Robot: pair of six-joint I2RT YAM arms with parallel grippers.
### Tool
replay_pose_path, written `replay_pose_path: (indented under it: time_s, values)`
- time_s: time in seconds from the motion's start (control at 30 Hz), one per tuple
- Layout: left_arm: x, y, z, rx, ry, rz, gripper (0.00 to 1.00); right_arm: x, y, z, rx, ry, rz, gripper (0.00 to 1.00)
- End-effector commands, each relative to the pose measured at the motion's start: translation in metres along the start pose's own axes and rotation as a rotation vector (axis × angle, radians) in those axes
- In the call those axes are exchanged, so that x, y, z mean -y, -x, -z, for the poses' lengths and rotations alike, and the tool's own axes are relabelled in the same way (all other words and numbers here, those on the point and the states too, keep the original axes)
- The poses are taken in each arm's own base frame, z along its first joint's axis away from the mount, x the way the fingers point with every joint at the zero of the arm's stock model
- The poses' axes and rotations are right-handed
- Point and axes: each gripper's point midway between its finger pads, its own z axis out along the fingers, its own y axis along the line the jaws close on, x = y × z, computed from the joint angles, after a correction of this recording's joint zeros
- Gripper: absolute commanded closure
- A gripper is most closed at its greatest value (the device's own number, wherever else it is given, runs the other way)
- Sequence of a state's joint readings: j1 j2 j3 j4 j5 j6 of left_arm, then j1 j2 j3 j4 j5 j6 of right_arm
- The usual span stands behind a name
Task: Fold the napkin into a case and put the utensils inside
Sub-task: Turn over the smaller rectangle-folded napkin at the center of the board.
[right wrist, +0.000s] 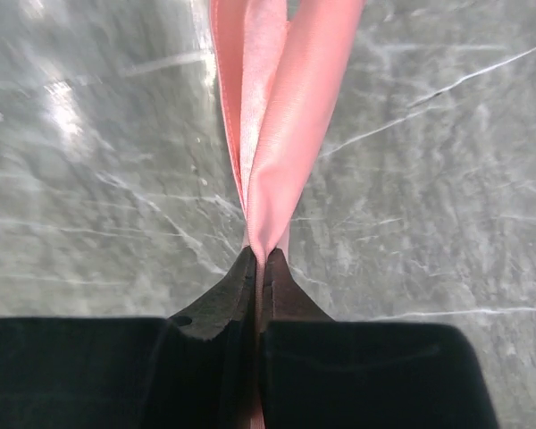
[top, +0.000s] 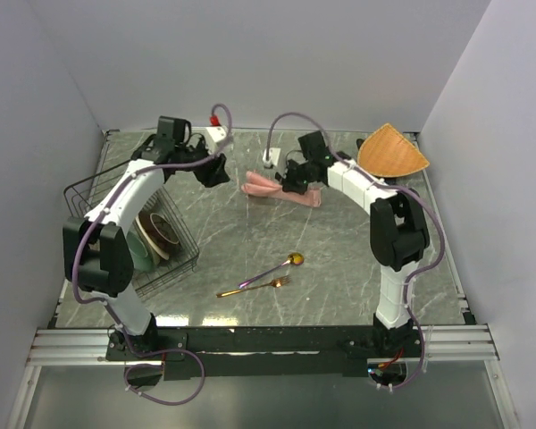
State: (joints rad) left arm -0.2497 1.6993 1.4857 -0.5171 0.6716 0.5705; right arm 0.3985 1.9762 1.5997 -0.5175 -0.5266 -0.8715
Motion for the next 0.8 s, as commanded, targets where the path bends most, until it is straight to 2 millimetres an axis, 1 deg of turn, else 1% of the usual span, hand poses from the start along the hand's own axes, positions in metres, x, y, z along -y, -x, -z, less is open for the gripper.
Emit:
replay_pose_path:
  time_s: [0.0,0.03,0.07,0.1,0.13,0.17,0.2,0.23,0.27,0.3,0.37,0.4,0.47,0.53,0.57,0.67,0.7,0.73,0.77]
  values:
    - [-0.018,0.006,0.013,0.066,0.019,0.254,0.45,0.017,0.005,-0.007,0.007,-0.181,0.200,1.00]
    - [-0.021,-0.001,0.017,0.068,0.022,0.323,0.45,0.015,0.007,-0.008,-0.005,-0.208,0.248,1.00]
    - [-0.024,-0.003,0.018,0.076,0.029,0.345,0.45,0.019,0.015,-0.009,0.020,-0.253,0.292,1.00]
    - [-0.025,-0.004,0.021,0.081,0.033,0.365,0.46,0.008,0.000,-0.016,-0.009,-0.243,0.330,1.00]
    - [-0.025,-0.010,0.023,0.076,0.040,0.398,0.46,0.003,0.004,-0.015,-0.007,-0.260,0.369,1.00]
    - [-0.026,-0.012,0.024,0.078,0.046,0.403,0.46,0.003,0.007,-0.015,0.006,-0.287,0.401,1.00]
    - [-0.025,-0.015,0.026,0.075,0.050,0.416,0.46,-0.008,-0.006,-0.018,-0.012,-0.273,0.435,1.00]
    - [-0.024,-0.017,0.027,0.075,0.052,0.418,0.46,-0.013,-0.002,-0.016,-0.002,-0.280,0.464,1.00]
    - [-0.024,-0.017,0.029,0.075,0.056,0.416,0.46,-0.021,-0.011,-0.017,-0.009,-0.281,0.484,1.00]
    - [-0.023,-0.021,0.029,0.070,0.057,0.425,0.46,-0.024,-0.013,-0.017,-0.013,-0.284,0.522,1.00]
    - [-0.021,-0.024,0.029,0.067,0.055,0.434,0.46,-0.031,-0.007,-0.014,0.009,-0.306,0.579,1.00]
    - [-0.020,-0.026,0.028,0.066,0.052,0.440,0.46,-0.041,-0.017,-0.017,-0.002,-0.286,0.611,1.00]
    - [-0.020,-0.028,0.026,0.066,0.047,0.448,0.46,-0.050,-0.020,-0.018,0.010,-0.294,0.663,1.00]
    - [-0.019,-0.030,0.024,0.061,0.045,0.450,0.46,-0.052,-0.019,-0.019,0.019,-0.311,0.725,1.00]
    - [-0.021,-0.031,0.022,0.055,0.042,0.452,0.46,-0.056,-0.024,-0.020,0.010,-0.301,0.733,1.00]
    - [-0.018,-0.039,0.016,0.018,0.012,0.453,0.47,-0.059,-0.028,-0.022,-0.007,-0.285,0.743,0.90]
    - [-0.020,-0.034,0.014,0.015,0.007,0.421,0.47,-0.060,-0.026,-0.021,-0.005,-0.280,0.743,0.83]
    - [-0.016,-0.037,0.012,-0.012,-0.008,0.427,0.48,-0.065,-0.029,-0.022,-0.013,-0.255,0.739,0.79]
    - [-0.018,-0.037,0.008,-0.024,-0.019,0.402,0.49,-0.066,-0.027,-0.021,-0.010,-0.250,0.734,0.72]
